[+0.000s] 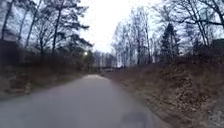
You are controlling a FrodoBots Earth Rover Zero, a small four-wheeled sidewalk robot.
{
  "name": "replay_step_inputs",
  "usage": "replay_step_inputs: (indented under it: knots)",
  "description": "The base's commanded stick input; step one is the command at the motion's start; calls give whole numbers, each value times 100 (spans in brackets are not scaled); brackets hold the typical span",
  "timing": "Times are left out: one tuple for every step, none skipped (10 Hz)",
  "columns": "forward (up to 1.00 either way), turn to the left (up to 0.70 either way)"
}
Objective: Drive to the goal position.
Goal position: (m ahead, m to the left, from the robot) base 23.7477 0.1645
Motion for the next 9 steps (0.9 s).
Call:
replay_step_inputs:
  knots:
    - [100,0]
    - [100,0]
    - [100,0]
    - [100,0]
    - [100,0]
    - [100,0]
    - [100,0]
    - [100,16]
    - [100,40]
